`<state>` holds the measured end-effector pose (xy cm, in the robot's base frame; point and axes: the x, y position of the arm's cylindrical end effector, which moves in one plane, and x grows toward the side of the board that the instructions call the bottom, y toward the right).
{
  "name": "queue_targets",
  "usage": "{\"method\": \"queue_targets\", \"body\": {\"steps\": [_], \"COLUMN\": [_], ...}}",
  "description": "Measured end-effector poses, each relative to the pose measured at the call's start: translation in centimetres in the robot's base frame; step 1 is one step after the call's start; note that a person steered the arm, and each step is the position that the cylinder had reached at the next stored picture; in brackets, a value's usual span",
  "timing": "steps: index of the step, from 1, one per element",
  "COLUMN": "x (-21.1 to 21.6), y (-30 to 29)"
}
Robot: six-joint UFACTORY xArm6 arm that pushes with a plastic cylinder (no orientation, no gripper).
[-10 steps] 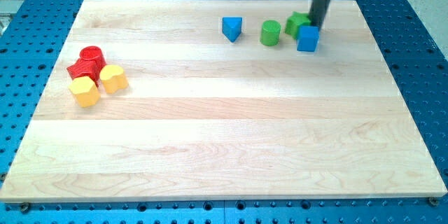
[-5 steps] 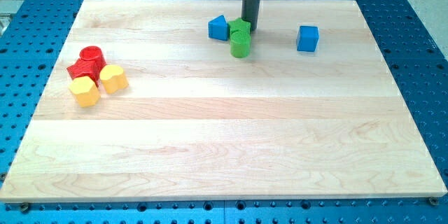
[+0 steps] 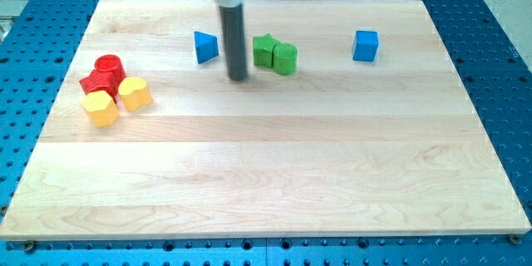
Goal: Separate the green and blue blocks
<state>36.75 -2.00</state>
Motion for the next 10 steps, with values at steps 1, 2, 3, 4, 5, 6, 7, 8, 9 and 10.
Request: {"method": "queue_targets", "body": {"steps": [1,2,3,4,5,6,7,8,9,10], "x": [-4.3,-5.0,-0.2,4.3,4.3,2.0,-1.1,-4.1,-6.0,-6.5], "y": [0.8,3.6,-0.7,1.3,4.9,6.4,7.1,4.5,4.1,2.0]}}
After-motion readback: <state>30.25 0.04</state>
